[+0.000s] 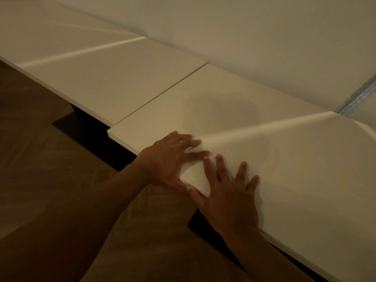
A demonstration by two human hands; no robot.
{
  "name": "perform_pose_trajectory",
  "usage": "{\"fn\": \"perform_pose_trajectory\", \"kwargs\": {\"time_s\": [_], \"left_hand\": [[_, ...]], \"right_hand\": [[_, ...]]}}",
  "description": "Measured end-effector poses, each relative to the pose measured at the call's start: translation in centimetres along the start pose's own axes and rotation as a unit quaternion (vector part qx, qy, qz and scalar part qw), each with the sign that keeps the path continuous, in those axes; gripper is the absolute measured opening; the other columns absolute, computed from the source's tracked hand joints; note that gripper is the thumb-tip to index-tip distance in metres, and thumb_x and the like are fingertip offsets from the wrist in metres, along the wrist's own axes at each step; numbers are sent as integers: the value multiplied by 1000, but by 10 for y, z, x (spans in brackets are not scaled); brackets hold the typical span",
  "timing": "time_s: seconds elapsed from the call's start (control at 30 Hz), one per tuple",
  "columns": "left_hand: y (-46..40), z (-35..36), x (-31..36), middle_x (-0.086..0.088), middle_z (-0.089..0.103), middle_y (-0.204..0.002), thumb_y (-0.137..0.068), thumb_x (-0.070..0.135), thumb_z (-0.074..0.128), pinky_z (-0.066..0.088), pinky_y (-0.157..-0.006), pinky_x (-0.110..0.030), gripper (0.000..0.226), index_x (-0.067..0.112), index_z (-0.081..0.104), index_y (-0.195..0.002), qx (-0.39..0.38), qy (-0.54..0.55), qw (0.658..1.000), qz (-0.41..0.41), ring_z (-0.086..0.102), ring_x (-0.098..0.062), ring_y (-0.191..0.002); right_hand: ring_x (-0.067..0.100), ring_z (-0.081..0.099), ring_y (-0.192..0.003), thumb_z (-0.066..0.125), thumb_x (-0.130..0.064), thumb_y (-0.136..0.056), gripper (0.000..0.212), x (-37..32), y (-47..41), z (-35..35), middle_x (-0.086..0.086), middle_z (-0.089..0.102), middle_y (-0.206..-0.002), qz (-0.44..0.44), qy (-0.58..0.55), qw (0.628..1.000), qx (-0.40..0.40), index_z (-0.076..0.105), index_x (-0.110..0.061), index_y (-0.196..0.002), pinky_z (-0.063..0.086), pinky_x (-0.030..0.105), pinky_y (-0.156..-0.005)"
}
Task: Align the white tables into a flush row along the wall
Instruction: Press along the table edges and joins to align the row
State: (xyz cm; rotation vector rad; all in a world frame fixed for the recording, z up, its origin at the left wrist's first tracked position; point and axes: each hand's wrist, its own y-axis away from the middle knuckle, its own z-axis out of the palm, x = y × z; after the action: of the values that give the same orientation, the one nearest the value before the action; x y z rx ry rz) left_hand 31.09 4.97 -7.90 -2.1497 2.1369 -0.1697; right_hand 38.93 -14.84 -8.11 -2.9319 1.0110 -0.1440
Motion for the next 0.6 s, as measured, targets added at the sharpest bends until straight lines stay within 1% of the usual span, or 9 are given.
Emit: {"fn": "perform_pose_trajectory", "kwargs": {"time_s": [0.1, 0.27, 0.37, 0.43, 0.5, 0.6], "left_hand": [[-1, 1, 0, -6, 27, -164, -72, 94, 47, 2, -118, -41, 106, 40, 19, -159, -9, -1, 1000, -3, 18, -27, -151], [-1, 1, -2, -5, 26, -164, -71, 96, 43, 8, -121, -46, 106, 40, 20, -158, -11, -1, 1000, -2, 20, -29, -151], [-1, 1, -1, -2, 25, -165, -70, 97, 43, 10, -120, -44, 107, 42, 18, -158, -12, -3, 1000, -9, 19, -27, -151], [-1, 1, -1, -1, 24, -165, -70, 98, 42, 7, -119, -41, 107, 44, 17, -158, -13, -2, 1000, -9, 18, -26, -152], [-1, 1, 0, -1, 22, -166, -70, 98, 41, 2, -119, -42, 107, 44, 15, -159, -18, 2, 1000, -6, 15, -26, -152], [1, -1, 2, -1, 19, -166, -71, 97, 41, -2, -119, -42, 106, 44, 12, -159, -25, 9, 1000, -8, 11, -25, -152]], "right_hand": [[63, 23, -139, 12, -85, -88, 89, 0, 0, 1, 9, 32, -162, 2, 0, 1000, 4, 27, -30, -156, 25, 80, -103], [63, 20, -140, 9, -86, -87, 90, 0, 0, 1, 8, 27, -164, 6, -4, 1000, 5, 23, -31, -157, 22, 79, -105], [63, 20, -140, 10, -86, -86, 91, 0, 0, 0, 8, 28, -163, 5, -7, 1000, 6, 23, -31, -157, 23, 80, -104], [63, 22, -140, 12, -86, -86, 91, 0, 1, 0, 8, 30, -163, 6, -10, 1000, 4, 23, -31, -157, 23, 80, -104], [62, 21, -140, 14, -86, -86, 90, 0, 2, -1, 7, 29, -163, 8, -13, 1000, -1, 22, -31, -158, 23, 80, -104], [61, 17, -143, 10, -87, -86, 91, 0, 4, -4, 5, 23, -165, 8, -18, 1000, -9, 18, -33, -158, 19, 79, -107]]}}
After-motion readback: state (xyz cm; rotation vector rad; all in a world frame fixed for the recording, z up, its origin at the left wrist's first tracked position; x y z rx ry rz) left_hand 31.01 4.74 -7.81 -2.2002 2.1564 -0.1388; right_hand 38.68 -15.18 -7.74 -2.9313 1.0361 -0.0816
